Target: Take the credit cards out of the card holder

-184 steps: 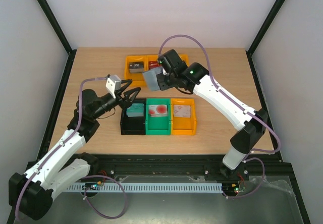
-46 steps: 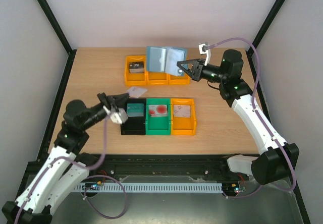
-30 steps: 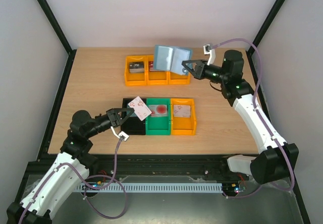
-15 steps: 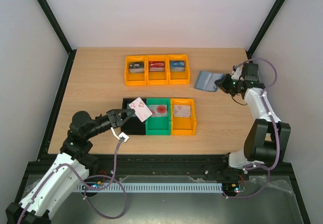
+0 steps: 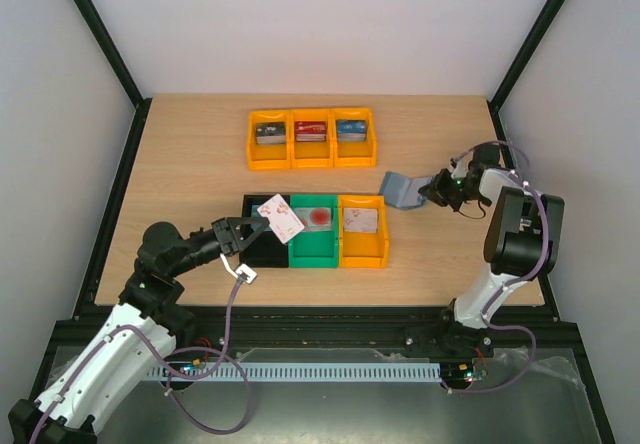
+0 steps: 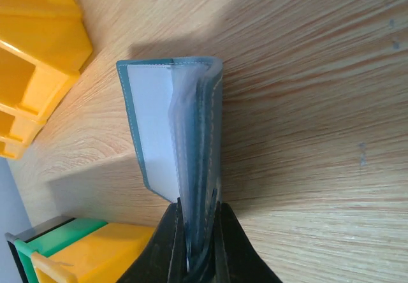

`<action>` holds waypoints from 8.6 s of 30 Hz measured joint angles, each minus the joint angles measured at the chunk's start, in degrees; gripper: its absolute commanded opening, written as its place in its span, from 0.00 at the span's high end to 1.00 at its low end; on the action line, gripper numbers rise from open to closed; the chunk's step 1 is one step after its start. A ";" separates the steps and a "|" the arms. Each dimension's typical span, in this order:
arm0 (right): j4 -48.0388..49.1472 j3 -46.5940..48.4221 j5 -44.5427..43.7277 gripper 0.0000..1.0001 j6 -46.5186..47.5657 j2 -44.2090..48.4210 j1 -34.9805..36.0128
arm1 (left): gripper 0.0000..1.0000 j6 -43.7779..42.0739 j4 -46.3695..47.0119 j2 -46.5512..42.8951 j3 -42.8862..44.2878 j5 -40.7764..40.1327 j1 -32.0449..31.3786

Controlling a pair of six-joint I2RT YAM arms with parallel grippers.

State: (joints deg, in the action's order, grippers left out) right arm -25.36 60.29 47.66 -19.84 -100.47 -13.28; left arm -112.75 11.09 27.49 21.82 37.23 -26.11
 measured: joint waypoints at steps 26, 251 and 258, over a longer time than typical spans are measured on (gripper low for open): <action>2.58 10.62 -5.97 0.16 4.92 23.58 2.12 | 0.98 69.07 2.82 10.67 18.18 -8.55 -6.73; -16.94 11.98 -39.34 0.96 -10.38 9.79 46.90 | 0.00 144.28 2.75 10.64 -10.86 -35.78 22.82; -14.62 12.94 -36.30 0.44 -10.58 12.46 22.32 | 0.00 144.28 2.75 9.62 -11.37 -35.76 22.82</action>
State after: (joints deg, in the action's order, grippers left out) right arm -39.99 73.23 11.35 -30.41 -88.01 9.04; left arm 31.53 13.85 37.10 10.46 1.48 -3.29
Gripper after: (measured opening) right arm 0.362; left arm 0.997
